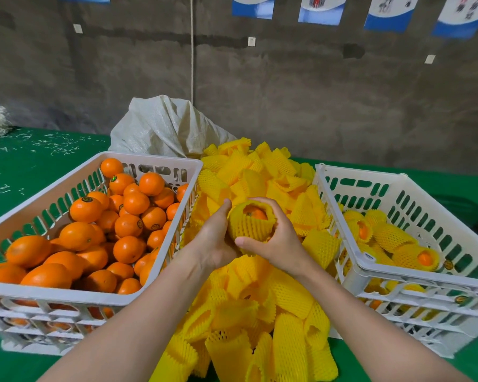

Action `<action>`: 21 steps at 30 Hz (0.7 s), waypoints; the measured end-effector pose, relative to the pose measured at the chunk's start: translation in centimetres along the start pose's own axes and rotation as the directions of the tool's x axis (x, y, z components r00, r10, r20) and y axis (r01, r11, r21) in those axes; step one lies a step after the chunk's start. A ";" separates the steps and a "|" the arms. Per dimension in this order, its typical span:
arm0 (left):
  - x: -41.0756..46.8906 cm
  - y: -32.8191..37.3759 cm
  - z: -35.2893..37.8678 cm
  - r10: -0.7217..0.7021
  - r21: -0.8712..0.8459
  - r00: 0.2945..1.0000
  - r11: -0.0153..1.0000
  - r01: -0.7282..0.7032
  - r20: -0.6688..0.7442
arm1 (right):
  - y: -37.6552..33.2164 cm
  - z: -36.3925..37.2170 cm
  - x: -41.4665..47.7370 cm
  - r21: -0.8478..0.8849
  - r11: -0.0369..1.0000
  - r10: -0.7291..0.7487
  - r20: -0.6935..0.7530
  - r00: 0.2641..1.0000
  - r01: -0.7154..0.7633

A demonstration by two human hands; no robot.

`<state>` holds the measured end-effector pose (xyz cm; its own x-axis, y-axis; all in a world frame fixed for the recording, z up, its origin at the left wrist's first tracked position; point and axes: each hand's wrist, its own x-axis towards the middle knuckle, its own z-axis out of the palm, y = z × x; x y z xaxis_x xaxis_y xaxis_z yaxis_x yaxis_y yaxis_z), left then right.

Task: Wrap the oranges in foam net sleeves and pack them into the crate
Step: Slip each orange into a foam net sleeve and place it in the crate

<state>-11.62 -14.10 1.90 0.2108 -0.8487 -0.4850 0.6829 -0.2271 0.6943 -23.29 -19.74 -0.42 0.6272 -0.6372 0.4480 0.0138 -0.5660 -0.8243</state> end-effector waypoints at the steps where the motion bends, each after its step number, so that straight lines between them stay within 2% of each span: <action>1: 0.2 -0.2 0.0 0.022 0.040 1.000 0.999 -0.022 0.003 | 0.0 -0.1 0.1 0.041 0.999 0.037 -0.038 0.999 -0.035; 4: 0.6 -1.1 -0.4 0.096 0.249 0.993 0.965 -0.078 -0.061 | 0.3 0.0 0.1 0.232 0.965 0.150 -0.105 0.983 -0.122; 7: 0.2 -1.8 0.2 0.045 0.200 0.999 0.979 -0.047 0.013 | 0.6 0.4 0.0 0.385 0.907 0.247 -0.155 0.957 -0.172; 9: 0.4 -2.2 0.6 0.073 0.198 0.997 0.978 -0.066 -0.025 | 0.5 0.3 0.1 0.447 0.873 0.298 -0.176 0.938 -0.194; 13: 1.0 -2.5 1.7 0.175 0.326 0.982 0.935 -0.142 -0.073 | 0.1 -0.7 0.1 0.488 0.849 0.343 -0.217 0.914 -0.203; 16: 1.8 -3.1 3.1 0.343 0.313 0.933 0.903 -0.294 -0.113 | 0.0 -2.9 0.3 0.555 0.814 0.368 -0.268 0.890 -0.169; 18: 2.3 -3.9 4.6 0.439 0.388 0.897 0.837 -0.386 -0.055 | 0.0 -5.1 0.6 0.592 0.789 0.408 -0.305 0.861 -0.164; 21: 3.7 -5.6 7.3 0.507 0.489 0.856 0.724 -0.487 0.103 | 0.5 -9.3 1.4 0.608 0.770 0.497 -0.382 0.779 -0.193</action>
<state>-19.76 -19.48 0.12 0.4547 -0.8906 -0.0087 0.0492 0.0153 0.9987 -29.64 -25.75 2.93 0.1978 -0.9776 0.0720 0.3633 0.0049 -0.9316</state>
